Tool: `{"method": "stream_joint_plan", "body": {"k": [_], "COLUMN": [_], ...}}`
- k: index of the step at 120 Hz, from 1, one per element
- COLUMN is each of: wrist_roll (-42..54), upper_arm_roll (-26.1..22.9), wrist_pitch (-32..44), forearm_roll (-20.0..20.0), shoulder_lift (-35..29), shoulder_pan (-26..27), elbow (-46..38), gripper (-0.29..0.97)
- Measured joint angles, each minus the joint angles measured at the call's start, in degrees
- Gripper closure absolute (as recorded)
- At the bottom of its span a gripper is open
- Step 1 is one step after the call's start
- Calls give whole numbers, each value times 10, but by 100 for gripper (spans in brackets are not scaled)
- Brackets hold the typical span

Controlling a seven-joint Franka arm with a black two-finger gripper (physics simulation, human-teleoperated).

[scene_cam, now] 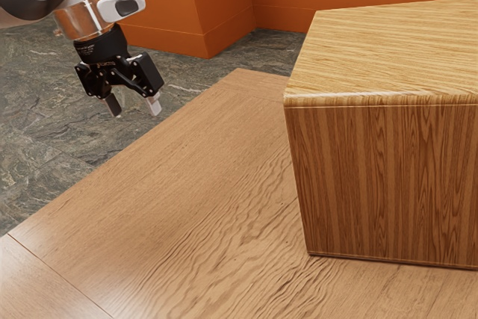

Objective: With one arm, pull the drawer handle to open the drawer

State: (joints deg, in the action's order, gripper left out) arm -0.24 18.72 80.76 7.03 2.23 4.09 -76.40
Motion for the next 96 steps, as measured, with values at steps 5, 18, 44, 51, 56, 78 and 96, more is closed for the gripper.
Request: {"method": "stream_joint_plan", "body": {"k": [5, 18, 44, 51, 56, 78, 96], "wrist_roll": [0, 0, 0, -1, -1, -3, -3], "upper_arm_roll": [0, 0, -70, -73, -73, -72, -72], "wrist_pitch": [0, -2, -24, -15, -5, 40, 82], "forearm_roll": [0, -1, -34, -43, -50, -74, -63], "shoulder_lift": [0, -2, -16, 7, 27, 94, 114], "shoulder_pan": [0, 0, -48, -48, -40, -13, -27], "elbow": [0, 10, 133, 133, 132, 132, 132], "gripper": [0, 0, 0, 0, 0, 0, 0]}}
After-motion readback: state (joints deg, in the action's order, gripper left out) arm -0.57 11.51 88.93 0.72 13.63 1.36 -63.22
